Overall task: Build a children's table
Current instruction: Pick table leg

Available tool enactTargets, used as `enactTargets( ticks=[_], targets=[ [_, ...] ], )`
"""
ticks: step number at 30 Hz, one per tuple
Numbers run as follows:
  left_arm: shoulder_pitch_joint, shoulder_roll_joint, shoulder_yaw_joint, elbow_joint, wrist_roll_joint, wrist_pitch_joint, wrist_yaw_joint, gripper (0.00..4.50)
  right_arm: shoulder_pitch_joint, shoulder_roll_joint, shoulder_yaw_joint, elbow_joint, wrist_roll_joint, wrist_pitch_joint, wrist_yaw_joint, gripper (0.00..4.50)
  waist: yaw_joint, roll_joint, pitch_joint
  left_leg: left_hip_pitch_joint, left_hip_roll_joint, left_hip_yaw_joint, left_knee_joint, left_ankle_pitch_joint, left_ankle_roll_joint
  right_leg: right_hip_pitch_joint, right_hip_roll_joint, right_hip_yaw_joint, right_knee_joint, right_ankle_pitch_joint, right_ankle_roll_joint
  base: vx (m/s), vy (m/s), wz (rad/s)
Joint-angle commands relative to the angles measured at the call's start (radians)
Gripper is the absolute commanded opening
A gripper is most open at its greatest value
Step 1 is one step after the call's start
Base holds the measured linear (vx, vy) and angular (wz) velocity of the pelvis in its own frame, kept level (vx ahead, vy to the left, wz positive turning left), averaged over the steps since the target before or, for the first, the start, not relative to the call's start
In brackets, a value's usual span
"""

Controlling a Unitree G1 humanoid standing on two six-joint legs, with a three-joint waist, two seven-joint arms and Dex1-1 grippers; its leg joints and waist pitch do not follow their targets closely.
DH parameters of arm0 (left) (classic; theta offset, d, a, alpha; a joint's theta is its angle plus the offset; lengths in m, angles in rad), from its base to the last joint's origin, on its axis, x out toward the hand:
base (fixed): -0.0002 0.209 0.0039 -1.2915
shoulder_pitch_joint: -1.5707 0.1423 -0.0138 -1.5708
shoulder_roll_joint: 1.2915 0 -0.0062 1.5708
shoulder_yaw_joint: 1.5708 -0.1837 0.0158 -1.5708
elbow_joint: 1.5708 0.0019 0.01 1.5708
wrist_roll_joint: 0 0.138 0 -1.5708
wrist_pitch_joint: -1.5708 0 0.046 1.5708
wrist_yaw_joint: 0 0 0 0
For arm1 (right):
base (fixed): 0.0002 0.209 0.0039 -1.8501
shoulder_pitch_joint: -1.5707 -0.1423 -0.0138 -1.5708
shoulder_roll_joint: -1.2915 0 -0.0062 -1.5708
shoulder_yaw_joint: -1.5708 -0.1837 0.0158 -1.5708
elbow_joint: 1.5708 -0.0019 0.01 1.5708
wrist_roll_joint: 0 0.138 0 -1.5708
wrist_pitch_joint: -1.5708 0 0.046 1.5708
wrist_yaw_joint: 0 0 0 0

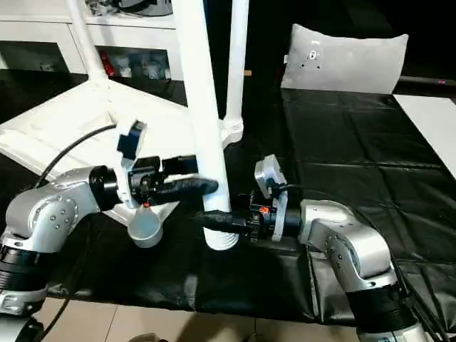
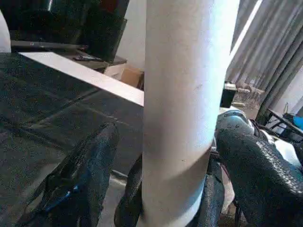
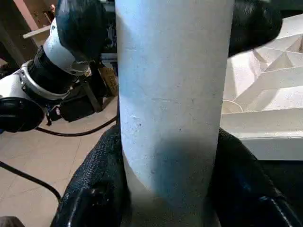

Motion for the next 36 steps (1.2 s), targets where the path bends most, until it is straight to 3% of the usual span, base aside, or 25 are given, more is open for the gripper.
enactTargets(
  ticks=[1, 13, 27, 36],
  targets=[
    [0.003, 0.009, -0.004, 0.002, 0.017, -0.007, -0.011, 3.62, -0.007, -0.005, 0.008, -0.021, 0.005, 0.000, 0.010, 1.99, 0.004, -0.008, -0.070, 0.001, 0.017, 0.008, -0.069, -0.165, 0.021, 0.057, -0.057, 0.033, -0.081, -0.364, -0.150, 0.000, 0.000, 0.00],
    [0.001, 0.013, -0.008, 0.011, 0.025, -0.014, -0.017, 3.62, -0.003, -0.003, 0.015, -0.020, 0.004, -0.007, 0.012, 1.99, 0.015, -0.006, -0.070, 0.003, 0.018, 0.007, -0.071, -0.169, 0.015, 0.057, -0.058, 0.034, -0.080, -0.361, -0.151, 0.000, 0.000, 0.00],
    [0.000, 0.021, -0.009, 0.011, 0.030, -0.014, -0.021, 3.62, -0.004, 0.002, 0.017, -0.018, 0.002, -0.017, 0.004, 1.99, 0.016, -0.005, -0.071, 0.003, 0.018, 0.007, -0.071, -0.176, 0.013, 0.058, -0.058, 0.033, -0.081, -0.366, -0.150, 0.000, 0.000, 0.00],
    [-0.002, 0.029, -0.046, -0.017, 0.118, -0.143, -0.026, 3.62, -0.005, 0.003, 0.036, -0.001, -0.059, -0.068, -0.025, 1.99, 0.015, -0.005, -0.071, 0.002, 0.019, 0.006, -0.072, -0.169, 0.010, 0.058, -0.059, 0.035, -0.079, -0.350, -0.147, 0.000, 0.000, 0.00]
  ],
)
